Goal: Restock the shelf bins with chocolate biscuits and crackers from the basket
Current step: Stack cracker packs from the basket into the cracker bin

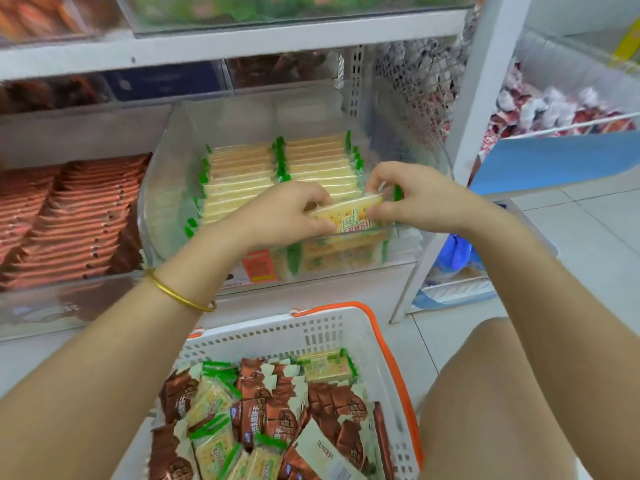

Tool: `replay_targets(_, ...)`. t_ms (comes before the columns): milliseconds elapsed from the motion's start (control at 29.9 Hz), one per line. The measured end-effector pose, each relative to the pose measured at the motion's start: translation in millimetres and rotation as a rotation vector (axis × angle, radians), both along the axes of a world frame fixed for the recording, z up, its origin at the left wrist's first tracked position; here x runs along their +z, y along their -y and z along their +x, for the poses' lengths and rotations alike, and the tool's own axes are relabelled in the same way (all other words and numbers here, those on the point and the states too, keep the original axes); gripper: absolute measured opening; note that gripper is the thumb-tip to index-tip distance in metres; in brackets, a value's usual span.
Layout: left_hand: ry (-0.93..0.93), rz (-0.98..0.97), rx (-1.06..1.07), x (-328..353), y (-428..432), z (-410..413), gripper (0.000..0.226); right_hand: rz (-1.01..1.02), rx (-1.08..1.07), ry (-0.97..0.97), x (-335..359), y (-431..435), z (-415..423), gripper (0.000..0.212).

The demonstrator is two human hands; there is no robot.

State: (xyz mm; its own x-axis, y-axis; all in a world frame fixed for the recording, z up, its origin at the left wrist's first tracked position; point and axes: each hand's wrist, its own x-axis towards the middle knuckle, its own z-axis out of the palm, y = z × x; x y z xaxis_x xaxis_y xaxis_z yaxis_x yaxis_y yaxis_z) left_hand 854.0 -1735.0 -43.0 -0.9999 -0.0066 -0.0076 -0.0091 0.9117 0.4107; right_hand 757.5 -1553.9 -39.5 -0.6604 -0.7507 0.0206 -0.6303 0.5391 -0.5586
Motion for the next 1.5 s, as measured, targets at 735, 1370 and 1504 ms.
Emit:
replay_targets(735, 0.112, -0.075, -0.069, -3.5, 5.0, 24.1, 0.063, 0.457, -0.112, 0.35, 7.0, 27.6, -12.8, 0.036)
replay_targets(1370, 0.143, -0.246, -0.034, -4.4, 2.2, 27.8, 0.036, 0.462, -0.19, 0.238, 7.9, 32.5, -2.1, 0.087)
replay_targets(1504, 0.098, -0.25, -0.025, -7.5, 6.5, 29.1, 0.055, 0.452, -0.226, 0.228, 11.4, 30.4, 5.4, 0.087)
